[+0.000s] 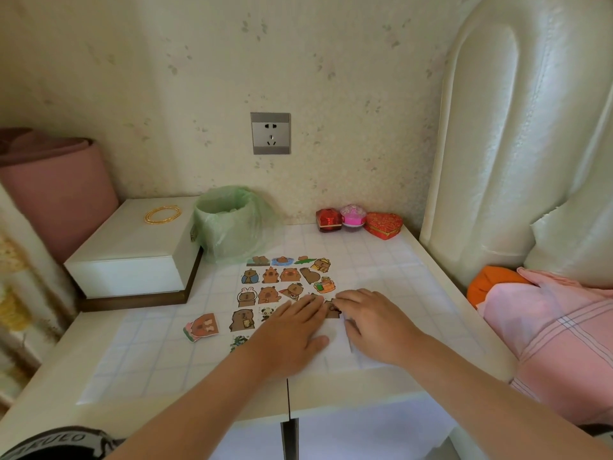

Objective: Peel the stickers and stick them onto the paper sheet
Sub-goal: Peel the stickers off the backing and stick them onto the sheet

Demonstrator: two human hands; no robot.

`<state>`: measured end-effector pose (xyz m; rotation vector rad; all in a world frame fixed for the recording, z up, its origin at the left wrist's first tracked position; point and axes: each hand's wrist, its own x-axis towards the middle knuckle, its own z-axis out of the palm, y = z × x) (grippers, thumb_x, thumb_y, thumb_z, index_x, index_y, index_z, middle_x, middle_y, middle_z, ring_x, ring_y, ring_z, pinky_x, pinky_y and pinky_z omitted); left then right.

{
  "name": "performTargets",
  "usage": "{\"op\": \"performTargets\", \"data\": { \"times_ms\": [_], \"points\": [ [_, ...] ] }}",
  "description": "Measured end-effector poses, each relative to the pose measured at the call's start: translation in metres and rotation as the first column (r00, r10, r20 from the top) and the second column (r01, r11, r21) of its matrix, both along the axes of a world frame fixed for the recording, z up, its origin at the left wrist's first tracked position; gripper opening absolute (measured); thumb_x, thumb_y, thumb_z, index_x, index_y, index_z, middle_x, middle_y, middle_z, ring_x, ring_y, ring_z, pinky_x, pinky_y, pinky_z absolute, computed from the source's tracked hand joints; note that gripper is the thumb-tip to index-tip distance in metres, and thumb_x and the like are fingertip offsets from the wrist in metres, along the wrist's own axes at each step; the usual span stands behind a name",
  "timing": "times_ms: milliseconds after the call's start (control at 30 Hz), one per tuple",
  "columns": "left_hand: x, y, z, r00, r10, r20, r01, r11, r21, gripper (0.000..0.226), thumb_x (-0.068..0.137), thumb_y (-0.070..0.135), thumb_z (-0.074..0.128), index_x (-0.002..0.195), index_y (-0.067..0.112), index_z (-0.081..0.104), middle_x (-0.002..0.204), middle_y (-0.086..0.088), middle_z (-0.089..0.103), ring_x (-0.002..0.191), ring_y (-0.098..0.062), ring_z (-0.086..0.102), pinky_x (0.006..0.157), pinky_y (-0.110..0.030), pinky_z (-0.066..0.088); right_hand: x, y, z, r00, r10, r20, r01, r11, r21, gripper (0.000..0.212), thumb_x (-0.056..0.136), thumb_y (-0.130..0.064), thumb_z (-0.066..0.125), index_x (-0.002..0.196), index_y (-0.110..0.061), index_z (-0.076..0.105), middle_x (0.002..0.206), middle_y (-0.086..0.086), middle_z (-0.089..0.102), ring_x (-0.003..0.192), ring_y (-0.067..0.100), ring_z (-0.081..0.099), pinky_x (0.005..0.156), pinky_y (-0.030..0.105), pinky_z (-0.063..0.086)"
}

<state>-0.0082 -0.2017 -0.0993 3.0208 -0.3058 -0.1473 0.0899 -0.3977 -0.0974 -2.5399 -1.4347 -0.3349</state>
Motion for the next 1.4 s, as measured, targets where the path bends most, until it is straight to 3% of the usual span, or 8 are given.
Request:
{"op": "performTargets", "data": {
  "times_ms": [267, 433, 633, 767, 1000, 1067, 1233, 1400],
  "points": [
    [0.001, -0.006, -0.002, 0.998, 0.047, -0.031, -0.046, 0.998, 0.042, 0.067, 0.104, 0.053, 0.016, 0.158, 0.021, -0.007, 0.164, 0.006, -0.014, 0.15, -0.009, -0.018, 0.123, -0.038, -0.008, -0.013, -0.015, -0.002, 0.99, 0.045, 0.13, -0.038, 0.998, -0.057, 0.043, 0.093, -0.033, 0.039, 0.117, -0.021, 0.072, 0.126, -0.007, 0.069, 0.116, 0.009, 0.063, 0.096, 0.028, 0.051],
    [0.0, -0.003, -0.004, 0.999, 0.045, -0.015, -0.045, 0.999, 0.008, 0.063, 0.104, 0.053, 0.018, 0.158, 0.03, -0.007, 0.162, 0.01, -0.018, 0.15, -0.01, -0.019, 0.123, -0.038, -0.009, -0.01, -0.017, 0.0, 1.0, -0.007, -0.022, 0.007, 1.0, 0.008, 0.035, 0.093, -0.025, 0.04, 0.102, -0.019, 0.074, 0.116, -0.005, 0.072, 0.11, 0.013, 0.066, 0.083, 0.036, 0.056],
    [0.001, -0.008, -0.006, 0.999, 0.045, -0.021, -0.045, 0.999, -0.025, 0.051, 0.103, 0.056, 0.015, 0.151, 0.054, -0.002, 0.165, 0.003, -0.014, 0.15, -0.017, -0.021, 0.122, -0.048, -0.008, -0.008, -0.011, -0.006, 0.995, -0.053, -0.079, 0.052, 0.999, -0.009, 0.041, 0.093, -0.022, 0.046, 0.131, -0.02, 0.062, 0.124, -0.006, 0.061, 0.113, 0.016, 0.056, 0.089, 0.037, 0.051],
    [0.004, -0.007, -0.002, 0.997, 0.046, -0.063, -0.05, 0.997, -0.052, 0.048, 0.104, 0.054, 0.017, 0.151, 0.054, 0.01, 0.166, 0.001, -0.01, 0.151, -0.017, -0.018, 0.122, -0.049, -0.009, -0.004, -0.009, -0.005, 0.998, -0.056, -0.005, 0.055, 0.998, -0.03, 0.041, 0.091, -0.024, 0.038, 0.11, -0.021, 0.075, 0.114, -0.006, 0.068, 0.101, 0.017, 0.065, 0.076, 0.036, 0.054],
    [0.008, -0.009, 0.008, 0.99, 0.099, -0.103, -0.134, 0.897, -0.422, 0.042, 0.107, 0.042, 0.029, 0.147, 0.048, 0.036, 0.165, 0.005, 0.015, 0.153, -0.014, -0.004, 0.122, -0.047, -0.009, 0.0, 0.005, 0.001, 0.994, -0.106, -0.029, 0.105, 0.994, -0.042, 0.044, 0.083, -0.027, 0.029, 0.08, -0.016, 0.072, 0.086, -0.002, 0.067, 0.076, 0.024, 0.063, 0.066, 0.036, 0.049],
    [0.007, -0.008, 0.011, 0.988, 0.138, -0.072, -0.156, 0.85, -0.504, 0.041, 0.106, 0.033, 0.035, 0.147, 0.038, 0.038, 0.16, 0.008, 0.028, 0.152, -0.011, 0.006, 0.122, -0.042, -0.005, 0.0, 0.01, 0.002, 0.992, -0.127, -0.025, 0.127, 0.992, -0.019, 0.041, 0.084, -0.028, 0.028, 0.085, -0.015, 0.067, 0.088, 0.0, 0.062, 0.074, 0.024, 0.059, 0.064, 0.037, 0.047],
    [0.002, -0.003, 0.004, 0.998, 0.06, -0.037, -0.062, 0.996, -0.06, 0.063, 0.105, 0.048, 0.024, 0.159, 0.023, 0.002, 0.166, 0.006, -0.008, 0.151, -0.008, -0.012, 0.123, -0.042, -0.005, -0.003, 0.013, 0.0, 0.992, -0.123, 0.036, 0.127, 0.98, -0.152, 0.057, 0.088, -0.032, 0.023, 0.119, -0.014, 0.067, 0.118, 0.001, 0.062, 0.101, 0.024, 0.06, 0.08, 0.04, 0.051],
    [0.004, -0.003, 0.001, 0.998, 0.066, -0.002, -0.066, 0.998, -0.007, 0.068, 0.103, 0.054, 0.026, 0.159, 0.022, 0.003, 0.166, 0.006, -0.004, 0.152, -0.009, -0.008, 0.124, -0.042, 0.0, 0.003, 0.009, 0.002, 0.991, -0.13, 0.01, 0.131, 0.983, -0.131, 0.043, 0.09, -0.024, 0.037, 0.115, -0.016, 0.071, 0.116, -0.002, 0.065, 0.1, 0.022, 0.061, 0.078, 0.038, 0.049]
  ]
}}
